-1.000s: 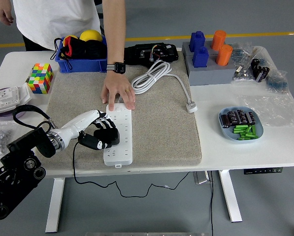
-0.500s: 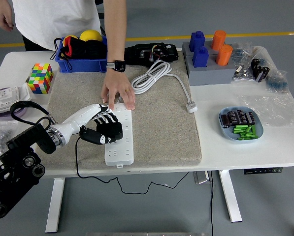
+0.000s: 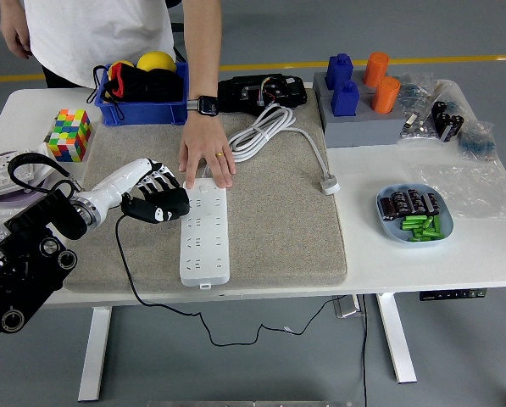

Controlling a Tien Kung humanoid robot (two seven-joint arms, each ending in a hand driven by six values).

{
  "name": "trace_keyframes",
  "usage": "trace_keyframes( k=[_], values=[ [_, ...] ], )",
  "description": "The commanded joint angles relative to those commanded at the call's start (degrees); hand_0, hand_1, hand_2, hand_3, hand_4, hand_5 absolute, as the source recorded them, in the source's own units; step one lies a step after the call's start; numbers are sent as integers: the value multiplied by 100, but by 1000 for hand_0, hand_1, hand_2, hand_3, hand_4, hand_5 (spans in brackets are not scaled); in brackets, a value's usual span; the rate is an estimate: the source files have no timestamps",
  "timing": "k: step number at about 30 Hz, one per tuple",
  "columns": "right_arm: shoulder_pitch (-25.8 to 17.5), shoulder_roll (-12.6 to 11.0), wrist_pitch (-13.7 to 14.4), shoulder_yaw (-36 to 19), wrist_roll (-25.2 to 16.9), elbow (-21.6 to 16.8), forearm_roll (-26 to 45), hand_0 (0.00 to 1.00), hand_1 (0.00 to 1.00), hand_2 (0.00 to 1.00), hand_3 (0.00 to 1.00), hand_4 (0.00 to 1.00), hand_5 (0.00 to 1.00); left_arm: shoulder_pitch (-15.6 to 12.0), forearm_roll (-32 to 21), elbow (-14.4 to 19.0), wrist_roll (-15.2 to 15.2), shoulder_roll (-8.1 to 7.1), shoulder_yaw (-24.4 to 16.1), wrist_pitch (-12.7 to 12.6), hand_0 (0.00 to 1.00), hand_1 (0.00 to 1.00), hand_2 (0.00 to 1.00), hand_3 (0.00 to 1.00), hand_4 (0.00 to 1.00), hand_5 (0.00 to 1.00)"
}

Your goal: Pull the plug out,throw it away,press the button

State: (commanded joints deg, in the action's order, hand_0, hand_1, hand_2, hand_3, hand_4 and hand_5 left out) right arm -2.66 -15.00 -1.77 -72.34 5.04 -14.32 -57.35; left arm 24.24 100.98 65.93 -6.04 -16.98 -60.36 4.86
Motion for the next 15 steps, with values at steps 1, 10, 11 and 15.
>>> trace_keyframes(
  k=[1, 10, 11, 15],
  values=[
    [-1, 3, -1, 1, 1, 1, 1, 728, 679, 660, 641, 741, 585, -3, 61, -71, 13, 14, -35, -42, 425, 347, 349, 530, 737, 2],
    [-23, 15, -1, 10, 0, 6, 8, 728, 679, 660, 641, 741, 585, -34, 125, -393, 44, 45, -164, -141, 462, 418, 403, 548, 738, 2],
    [-20, 13, -2, 14, 1, 5, 7, 728, 679, 660, 641, 742, 587, -32, 133, -414, 42, 45, -172, -126, 545, 511, 503, 583, 735, 2],
    [-10, 10, -1, 0, -1, -1, 7, 728, 679, 660, 641, 742, 587, -33, 124, -454, 6, 39, -191, -15, 545, 511, 503, 583, 735, 2]
  ],
)
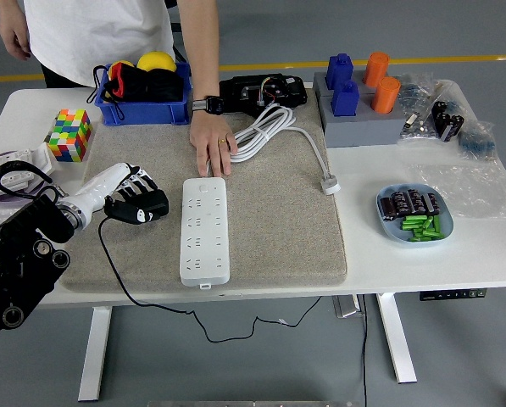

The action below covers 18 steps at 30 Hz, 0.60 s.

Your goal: Pull the plug out,throw it away,press the button

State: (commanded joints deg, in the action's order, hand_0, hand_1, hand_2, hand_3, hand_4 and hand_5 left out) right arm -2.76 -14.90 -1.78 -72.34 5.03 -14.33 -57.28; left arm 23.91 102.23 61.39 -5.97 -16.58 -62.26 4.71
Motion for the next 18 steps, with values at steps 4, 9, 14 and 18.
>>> trace_keyframes(
  k=[4, 9, 14, 18],
  values=[
    [-2, 2, 1, -7, 0, 2, 0, 728, 679, 660, 641, 742, 586, -9, -59, 85, -17, -2, -34, 108, 773, 794, 731, 759, 879, 2],
    [-3, 2, 4, -11, 2, 2, -9, 728, 679, 660, 642, 743, 587, -4, -38, 267, -62, -1, -98, 109, 854, 894, 837, 859, 965, 2],
    [-1, 2, 2, -16, 1, 0, -10, 728, 680, 660, 641, 742, 585, 31, -45, 452, -134, -14, -108, 133, 862, 901, 849, 877, 983, 2],
    [-1, -2, 1, -1, 2, 2, -5, 728, 680, 660, 641, 742, 585, 96, -125, 702, -179, -30, -62, 159, 862, 901, 849, 877, 983, 2]
  ],
)
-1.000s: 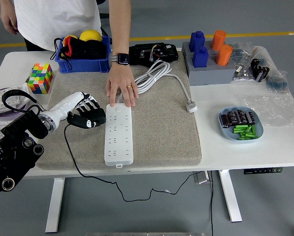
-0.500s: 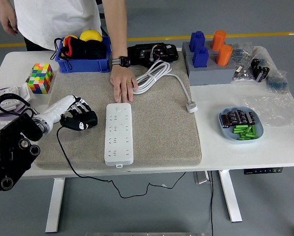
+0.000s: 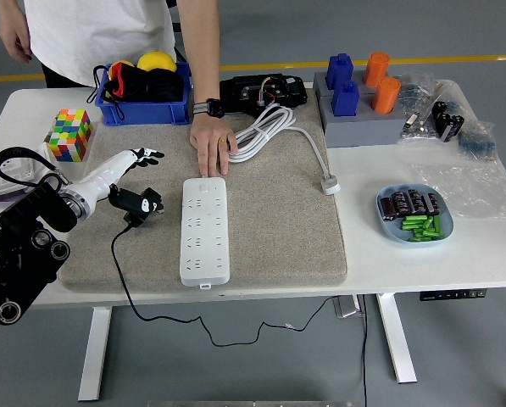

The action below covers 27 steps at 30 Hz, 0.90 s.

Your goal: Pull the plug out,throw it away,press the button

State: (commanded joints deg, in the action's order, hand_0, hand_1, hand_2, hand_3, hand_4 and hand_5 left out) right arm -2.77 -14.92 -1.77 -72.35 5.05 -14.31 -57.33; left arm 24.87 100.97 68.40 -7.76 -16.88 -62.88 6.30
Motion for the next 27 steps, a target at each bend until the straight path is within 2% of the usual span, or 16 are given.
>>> trace_keyframes(
  k=[1, 2, 4, 7, 8, 13, 14, 19, 20, 27],
  values=[
    [-3, -5, 1, 9, 0, 3, 3, 728, 680, 660, 641, 742, 585, 47, -53, 105, 1, -10, 68, -1, 862, 901, 849, 877, 983, 2],
    [-5, -9, 1, 16, -1, 4, 6, 728, 679, 660, 641, 741, 586, 88, -84, 166, -8, -15, 128, 8, 743, 775, 732, 837, 868, 2],
    [-3, -16, 1, 26, 0, 6, 7, 728, 679, 660, 641, 741, 586, 172, -168, 224, -31, -19, 237, 31, 743, 775, 732, 837, 868, 2],
    [16, -27, 2, 35, -2, 6, 17, 728, 679, 660, 641, 741, 586, 418, -511, 121, -110, 8, 529, 38, 743, 775, 732, 837, 868, 2],
    [22, -31, 0, 43, -3, 0, 22, 728, 680, 660, 641, 741, 586, 490, -578, 57, -138, 15, 617, 33, 505, 561, 518, 716, 589, 2],
    [39, -51, -1, 80, -4, 0, 45, 728, 680, 660, 641, 741, 586, 850, -684, -257, -209, 43, 1134, -52, 505, 561, 518, 716, 589, 2],
    [38, -54, 0, 85, -4, 3, 48, 728, 680, 660, 641, 740, 586, 891, -700, -289, -228, 51, 1197, -61, 240, 387, 313, 690, 535, 2],
    [27, -70, 2, 118, -4, 17, 63, 728, 680, 660, 641, 740, 586, 1049, -940, -421, -347, 115, 1442, -90, 240, 387, 313, 690, 535, 2],
    [26, -72, 1, 127, -3, 16, 67, 728, 680, 660, 641, 736, 589, 1074, -981, -435, -374, 128, 1488, -88, 73, 75, 135, 662, 361, 2],
    [24, -83, -1, 175, -4, 7, 80, 728, 680, 660, 641, 734, 590, 1221, -1114, -570, -758, 232, 1761, 107, 60, 58, 138, 661, 339, 2]
  ],
)
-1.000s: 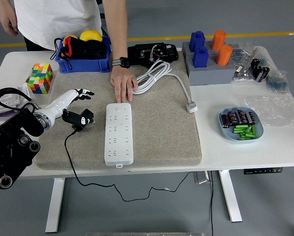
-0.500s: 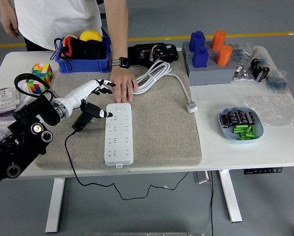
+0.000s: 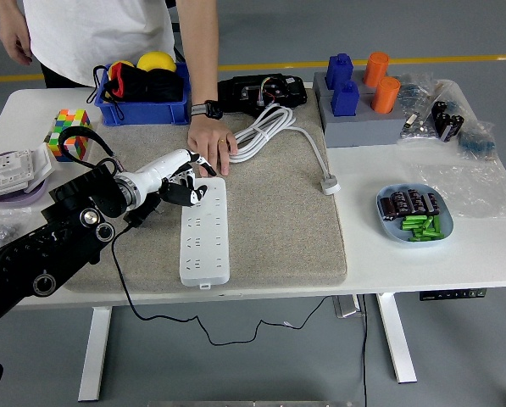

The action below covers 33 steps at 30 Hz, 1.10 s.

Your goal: Pull the plug out,throw it away,press the button

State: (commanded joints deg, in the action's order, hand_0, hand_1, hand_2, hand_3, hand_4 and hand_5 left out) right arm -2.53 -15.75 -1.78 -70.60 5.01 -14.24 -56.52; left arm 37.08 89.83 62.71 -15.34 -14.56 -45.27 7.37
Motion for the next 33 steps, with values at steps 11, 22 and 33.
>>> trace_keyframes(
  k=[11, 22, 33],
  values=[
    [0, -3, 2, 2, -1, 1, 2, 728, 680, 660, 641, 732, 592, 159, -21, -383, -328, 235, 143, 35, 56, 51, 144, 674, 301, 2],
    [-24, 15, 1, -33, -2, 5, -15, 728, 679, 660, 641, 731, 588, 165, 64, -594, -359, 298, 127, -3, 56, 50, 145, 674, 291, 2],
    [-21, 25, 1, -58, -2, 1, -28, 728, 679, 660, 641, 732, 588, 166, 204, -722, -338, 315, 75, -69, 55, 48, 145, 666, 285, 2]
  ],
)
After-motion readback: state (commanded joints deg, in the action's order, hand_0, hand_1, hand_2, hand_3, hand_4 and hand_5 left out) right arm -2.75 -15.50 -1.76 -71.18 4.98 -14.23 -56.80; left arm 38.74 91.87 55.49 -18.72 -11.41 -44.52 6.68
